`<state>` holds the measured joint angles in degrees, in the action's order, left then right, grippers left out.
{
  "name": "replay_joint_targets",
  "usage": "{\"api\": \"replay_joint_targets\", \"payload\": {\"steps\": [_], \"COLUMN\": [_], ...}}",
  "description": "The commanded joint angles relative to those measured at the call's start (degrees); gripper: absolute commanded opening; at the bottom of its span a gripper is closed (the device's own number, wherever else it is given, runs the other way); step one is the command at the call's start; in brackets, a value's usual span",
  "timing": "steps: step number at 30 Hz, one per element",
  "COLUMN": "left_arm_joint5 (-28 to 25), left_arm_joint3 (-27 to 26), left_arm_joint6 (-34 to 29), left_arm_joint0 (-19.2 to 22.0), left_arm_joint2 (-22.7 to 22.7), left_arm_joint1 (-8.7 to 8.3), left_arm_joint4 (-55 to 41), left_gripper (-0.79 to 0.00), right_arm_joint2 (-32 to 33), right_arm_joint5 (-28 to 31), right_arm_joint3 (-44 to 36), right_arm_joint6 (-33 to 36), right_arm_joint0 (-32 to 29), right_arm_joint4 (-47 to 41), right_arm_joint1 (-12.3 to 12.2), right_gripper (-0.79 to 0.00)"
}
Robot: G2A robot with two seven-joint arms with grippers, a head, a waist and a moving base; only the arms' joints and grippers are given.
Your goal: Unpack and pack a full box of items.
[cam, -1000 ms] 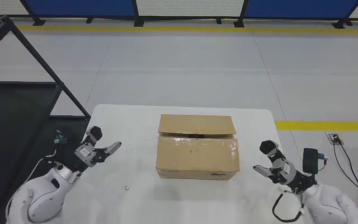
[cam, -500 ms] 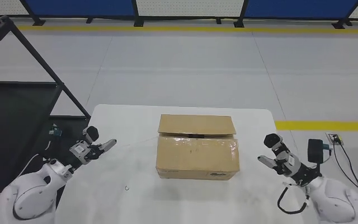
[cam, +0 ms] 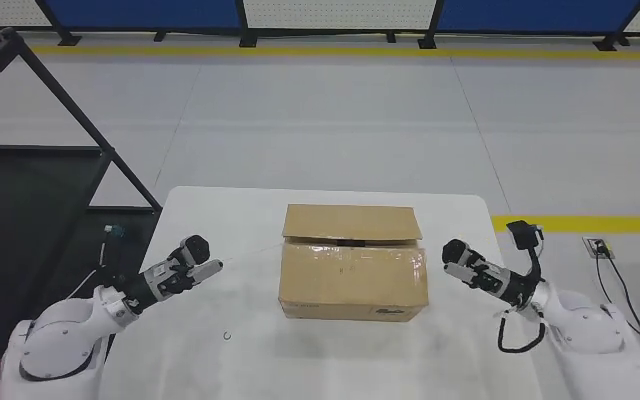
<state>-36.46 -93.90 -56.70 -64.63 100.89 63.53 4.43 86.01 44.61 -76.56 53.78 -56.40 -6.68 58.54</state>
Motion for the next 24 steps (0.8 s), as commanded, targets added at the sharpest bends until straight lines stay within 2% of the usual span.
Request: {"api": "replay_joint_targets", "payload": {"steps": [1,3,9,16,24], "left_arm_joint5": [-0.49,-0.92,-2.05,-2.64,-3.05], "left_arm_joint3": [0.62,1.1,1.81,3.09,4.1], "left_arm_joint6": [-1.16,-1.95,-2.17,-2.11,-3.25], "left_arm_joint0": [0.11,0.17,0.33,0.71,1.65], "left_arm_joint2": [-0.19,-0.81,-1.71,-2.45,-3.16], "left_arm_joint1": [-0.3,-0.51,-1.15,-1.86,-2.76], "left_arm_joint4": [-1.34,-2.8,-3.95,-5.41,-7.78], "left_gripper": [0.0,0.0,0.0,0.0,0.0], "right_arm_joint2": [-1.03,-2.27,-5.7,-9.19,-10.25], "right_arm_joint5": [-0.53,-1.38,-3.9,-2.93,-3.4], "right_arm_joint3": [1.67,3.15,6.63,9.35,5.77], "right_arm_joint6": [2.6,3.91,5.51,8.82,9.29], "right_arm_joint0": [1.52,2.82,6.78,9.72,8.89], "right_arm_joint4": [-2.93,-5.96,-7.1,-11.09,-16.07], "right_arm_joint1": [-0.04,0.05,0.34,0.74,-0.36], "right_gripper": [0.0,0.0,0.0,0.0,0.0]}}
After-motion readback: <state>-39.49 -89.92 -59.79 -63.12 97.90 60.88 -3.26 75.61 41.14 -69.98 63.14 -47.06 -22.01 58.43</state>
